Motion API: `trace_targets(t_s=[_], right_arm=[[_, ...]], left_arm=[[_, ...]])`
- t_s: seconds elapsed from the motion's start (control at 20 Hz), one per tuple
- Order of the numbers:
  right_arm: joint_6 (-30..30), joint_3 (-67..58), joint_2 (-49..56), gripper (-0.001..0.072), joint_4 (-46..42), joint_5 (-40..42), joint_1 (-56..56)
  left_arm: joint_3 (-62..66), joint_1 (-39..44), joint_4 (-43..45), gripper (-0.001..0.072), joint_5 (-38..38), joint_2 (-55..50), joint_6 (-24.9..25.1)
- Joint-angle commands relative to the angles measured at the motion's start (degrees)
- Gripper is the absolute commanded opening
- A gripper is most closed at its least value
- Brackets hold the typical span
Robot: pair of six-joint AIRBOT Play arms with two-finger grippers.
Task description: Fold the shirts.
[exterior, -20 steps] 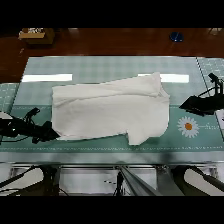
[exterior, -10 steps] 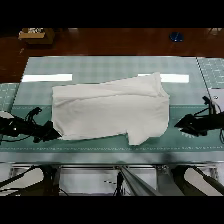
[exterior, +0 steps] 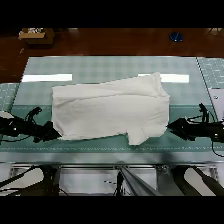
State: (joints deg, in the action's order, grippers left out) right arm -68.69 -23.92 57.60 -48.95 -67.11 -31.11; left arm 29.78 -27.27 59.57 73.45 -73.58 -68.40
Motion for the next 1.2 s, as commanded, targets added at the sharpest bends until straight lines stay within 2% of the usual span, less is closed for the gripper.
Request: trace_targets(t_s=[0.0, 0.15, 0.3, 0.35, 0.45, 0.5, 0.65, 0.75, 0.85, 0.95, 1.15], right_arm=[[-2.7, 0.6, -0.3, 0.0421, 1.0, 6.3, 4.7], [-8.2, 0.6, -0.3, 0.0310, 0.4, 12.7, 13.8], [-10.1, 0.6, -0.3, 0.0296, 0.3, 12.9, 16.6], [-10.1, 0.5, -0.3, 0.0261, -0.2, 12.1, 16.4], [-10.1, 0.5, -0.3, 0.0036, -0.6, 11.4, 15.8], [-9.9, 0.4, -0.3, 0.0017, -0.2, 11.4, 15.8], [-6.6, -3.2, -0.3, 0.0017, 0.6, 9.3, 15.8], [-6.4, -8.5, -0.3, 0.0017, 1.1, 7.7, 15.9], [-6.4, -13.7, -0.3, 0.0016, 4.7, 10.3, 16.1], [-6.5, -17.9, 0.4, 0.0016, 7.9, 16.7, 16.1], [-6.4, -27.0, 11.1, 0.0016, 9.5, 19.6, 20.4]], left_arm=[[0.0, 0.0, -0.1, 0.0020, -3.5, 0.0, 0.3], [0.0, 0.0, -0.1, 0.0020, -4.0, 0.0, 0.3], [0.8, 0.0, -0.1, 0.0020, -4.0, 0.0, 0.3], [1.4, 0.0, -0.1, 0.0020, -4.0, 0.0, 0.3], [2.7, 0.0, -0.1, 0.0020, -3.5, 0.0, 0.3], [3.5, 0.0, -0.1, 0.0020, -3.2, 0.0, 0.3], [6.8, 0.0, -0.2, 0.0020, -1.2, 0.1, 0.9], [10.8, 0.0, -4.1, 0.0019, -0.5, 1.2, 3.3], [15.6, 0.1, -9.7, 0.0019, -1.4, 2.4, 3.5], [18.6, 0.6, -13.2, 0.0019, -4.6, 2.2, 3.5], [19.8, 4.7, -15.3, 0.0020, -8.2, -0.3, 3.5]])
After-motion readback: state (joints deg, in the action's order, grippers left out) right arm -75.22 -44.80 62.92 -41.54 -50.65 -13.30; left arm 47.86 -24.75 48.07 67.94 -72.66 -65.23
